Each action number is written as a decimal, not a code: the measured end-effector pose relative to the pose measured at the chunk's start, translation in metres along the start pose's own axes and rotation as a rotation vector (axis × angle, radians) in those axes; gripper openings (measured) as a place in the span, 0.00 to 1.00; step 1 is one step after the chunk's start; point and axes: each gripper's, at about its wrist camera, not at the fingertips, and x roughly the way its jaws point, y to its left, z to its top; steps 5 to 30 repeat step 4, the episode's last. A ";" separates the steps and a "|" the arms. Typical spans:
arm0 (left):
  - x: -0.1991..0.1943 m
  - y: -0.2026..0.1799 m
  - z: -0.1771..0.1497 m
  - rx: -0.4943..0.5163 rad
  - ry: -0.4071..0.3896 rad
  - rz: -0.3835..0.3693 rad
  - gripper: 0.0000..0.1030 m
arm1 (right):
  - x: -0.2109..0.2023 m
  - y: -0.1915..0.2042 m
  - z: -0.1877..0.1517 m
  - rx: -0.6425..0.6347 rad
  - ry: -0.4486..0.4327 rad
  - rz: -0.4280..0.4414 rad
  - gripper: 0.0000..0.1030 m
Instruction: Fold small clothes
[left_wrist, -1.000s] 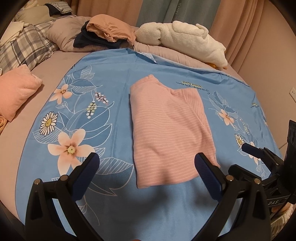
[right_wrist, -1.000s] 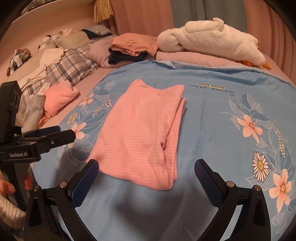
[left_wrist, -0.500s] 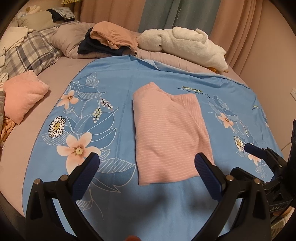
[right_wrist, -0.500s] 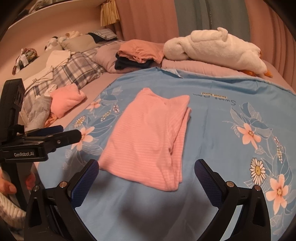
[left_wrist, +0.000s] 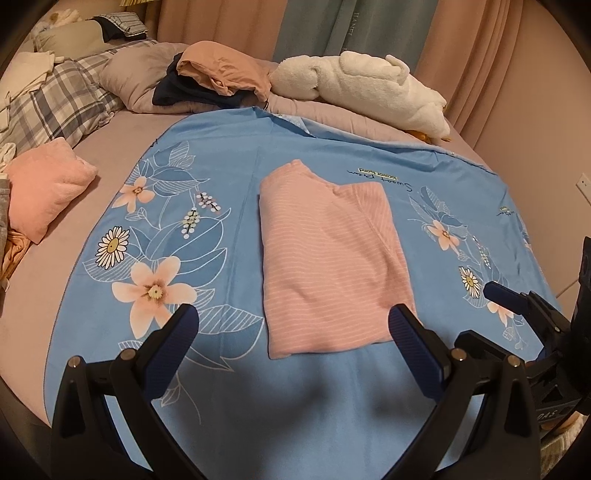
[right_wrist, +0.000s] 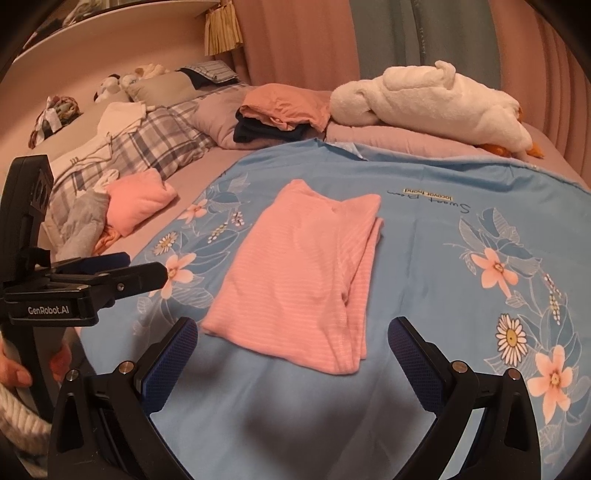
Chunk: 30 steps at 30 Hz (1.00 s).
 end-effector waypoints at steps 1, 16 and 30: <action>0.000 0.000 0.000 0.001 0.001 0.000 1.00 | 0.000 0.000 0.000 0.000 0.000 0.000 0.99; 0.000 -0.002 -0.001 0.002 0.004 0.001 1.00 | 0.000 0.000 0.000 0.001 0.000 0.001 0.99; 0.000 -0.002 -0.001 0.002 0.004 0.001 1.00 | 0.000 0.000 0.000 0.001 0.000 0.001 0.99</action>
